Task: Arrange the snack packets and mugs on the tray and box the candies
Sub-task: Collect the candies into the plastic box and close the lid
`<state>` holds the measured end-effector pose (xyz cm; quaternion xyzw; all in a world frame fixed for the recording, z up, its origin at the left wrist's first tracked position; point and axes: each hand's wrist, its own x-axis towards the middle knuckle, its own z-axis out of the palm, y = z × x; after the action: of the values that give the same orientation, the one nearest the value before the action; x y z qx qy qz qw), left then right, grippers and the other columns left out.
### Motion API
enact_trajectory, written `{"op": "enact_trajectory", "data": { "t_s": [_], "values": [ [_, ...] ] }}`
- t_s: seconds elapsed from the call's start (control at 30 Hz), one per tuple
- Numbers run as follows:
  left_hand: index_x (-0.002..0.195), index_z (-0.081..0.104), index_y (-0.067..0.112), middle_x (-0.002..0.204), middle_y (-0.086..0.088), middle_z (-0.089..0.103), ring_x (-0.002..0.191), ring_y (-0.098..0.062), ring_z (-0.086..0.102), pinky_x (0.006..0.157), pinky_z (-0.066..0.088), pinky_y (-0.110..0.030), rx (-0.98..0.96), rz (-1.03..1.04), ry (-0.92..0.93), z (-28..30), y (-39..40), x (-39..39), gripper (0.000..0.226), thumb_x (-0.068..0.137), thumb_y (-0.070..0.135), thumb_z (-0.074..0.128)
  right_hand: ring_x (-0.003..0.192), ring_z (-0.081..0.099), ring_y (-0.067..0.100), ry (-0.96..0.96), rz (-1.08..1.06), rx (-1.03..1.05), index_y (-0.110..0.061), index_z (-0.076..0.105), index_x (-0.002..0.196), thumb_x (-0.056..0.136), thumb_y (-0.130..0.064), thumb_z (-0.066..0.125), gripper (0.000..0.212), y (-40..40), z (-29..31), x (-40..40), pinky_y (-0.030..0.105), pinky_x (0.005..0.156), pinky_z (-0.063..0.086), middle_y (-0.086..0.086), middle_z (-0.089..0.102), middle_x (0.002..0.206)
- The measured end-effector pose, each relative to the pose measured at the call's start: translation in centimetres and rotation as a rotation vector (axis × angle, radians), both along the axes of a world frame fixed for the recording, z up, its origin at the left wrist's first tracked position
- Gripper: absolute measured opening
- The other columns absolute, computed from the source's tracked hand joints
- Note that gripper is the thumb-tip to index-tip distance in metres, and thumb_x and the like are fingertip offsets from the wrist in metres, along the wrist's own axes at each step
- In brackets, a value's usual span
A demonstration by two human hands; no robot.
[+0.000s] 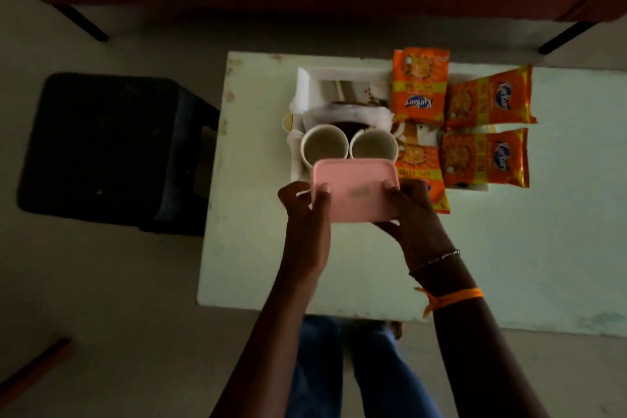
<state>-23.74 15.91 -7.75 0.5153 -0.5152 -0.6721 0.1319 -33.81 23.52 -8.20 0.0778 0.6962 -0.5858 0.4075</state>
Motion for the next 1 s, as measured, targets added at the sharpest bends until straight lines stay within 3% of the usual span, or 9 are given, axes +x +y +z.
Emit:
{"op": "enact_trajectory", "data": {
  "t_s": [0.07,0.17,0.3,0.4,0.47,0.53,0.7,0.87,1.0],
  "values": [
    [0.092,0.038,0.03,0.092,0.01,0.051,0.094,-0.014,0.057,0.082,0.048,-0.033,-0.081,-0.033,0.035,0.4,-2.6,-2.2,0.019,0.082,0.036,0.054,0.077,0.049,0.009,0.077,0.019,-0.046,-0.021,0.042,0.081,0.093,-0.004,0.042,0.021,-1.9,0.5,-1.9,0.024,0.06,0.051,-0.003,0.048,0.086],
    [0.099,0.047,0.02,0.091,0.02,0.052,0.083,0.008,0.059,0.071,0.049,-0.012,-0.203,-0.062,0.016,0.7,-6.1,-5.2,0.019,0.086,0.017,0.059,0.089,0.05,0.021,0.198,0.035,-0.023,-0.016,0.047,0.094,0.091,0.002,0.041,0.019,-4.4,0.6,-4.8,0.041,0.078,0.047,0.007,0.05,0.097],
    [0.106,0.057,0.012,0.103,-0.004,0.061,0.1,-0.025,0.061,0.089,0.053,-0.043,-0.202,-0.113,-0.079,0.7,-10.5,-8.9,0.023,0.083,0.016,0.061,0.102,0.055,0.033,0.35,0.106,0.12,0.001,0.053,0.117,0.09,-0.003,0.047,0.028,-7.3,0.0,-8.8,0.047,0.093,0.045,0.016,0.057,0.109],
    [0.111,0.059,0.006,0.083,0.003,0.058,0.081,-0.018,0.062,0.07,0.058,-0.029,-0.217,-0.176,-0.095,-0.4,-13.7,-12.0,0.028,0.084,0.005,0.058,0.102,0.058,0.03,0.45,0.142,0.19,-0.001,0.057,0.12,0.087,-0.001,0.048,0.034,-9.6,-0.9,-12.0,0.044,0.093,0.048,0.019,0.063,0.116],
    [0.114,0.06,0.006,0.087,-0.002,0.062,0.076,-0.014,0.062,0.062,0.057,-0.02,-0.24,-0.242,-0.132,-1.2,-15.4,-13.5,0.031,0.083,0.0,0.055,0.103,0.06,0.029,0.511,0.208,0.229,-0.004,0.057,0.122,0.088,-0.003,0.047,0.036,-11.1,-1.7,-13.8,0.037,0.088,0.05,0.017,0.063,0.119],
    [0.117,0.06,0.006,0.1,-0.011,0.066,0.086,-0.022,0.065,0.072,0.058,-0.029,-0.254,-0.297,-0.174,-2.6,-16.7,-14.9,0.036,0.082,-0.003,0.054,0.103,0.061,0.028,0.575,0.291,0.301,-0.006,0.058,0.122,0.087,-0.004,0.048,0.036,-12.5,-2.9,-15.6,0.03,0.082,0.048,0.015,0.064,0.118],
    [0.127,0.052,0.008,0.119,-0.016,0.063,0.102,-0.028,0.062,0.093,0.051,-0.045,-0.295,-0.409,-0.331,-5.0,-17.9,-16.5,0.045,0.082,0.005,0.052,0.114,0.058,0.028,0.543,0.381,0.484,-0.008,0.063,0.117,0.086,-0.005,0.052,0.034,-14.2,-6.3,-17.9,0.032,0.098,0.046,0.013,0.064,0.124],
    [0.118,0.06,0.013,0.11,-0.014,0.066,0.094,-0.028,0.061,0.073,0.05,-0.031,-0.385,-0.586,-0.444,-6.6,-17.6,-16.3,0.038,0.081,0.008,0.052,0.115,0.058,0.026,0.595,0.499,0.56,-0.006,0.065,0.114,0.086,-0.006,0.053,0.03,-13.7,-8.4,-17.8,0.028,0.094,0.044,0.011,0.065,0.122],
    [0.117,0.06,0.012,0.114,-0.015,0.065,0.102,-0.03,0.058,0.082,0.046,-0.032,-0.418,-0.667,-0.506,-7.4,-17.5,-16.3,0.034,0.085,0.013,0.05,0.113,0.059,0.026,0.591,0.539,0.568,-0.007,0.066,0.112,0.086,-0.005,0.053,0.029,-13.5,-9.2,-18.1,0.029,0.093,0.045,0.011,0.067,0.12]
  ]
}}
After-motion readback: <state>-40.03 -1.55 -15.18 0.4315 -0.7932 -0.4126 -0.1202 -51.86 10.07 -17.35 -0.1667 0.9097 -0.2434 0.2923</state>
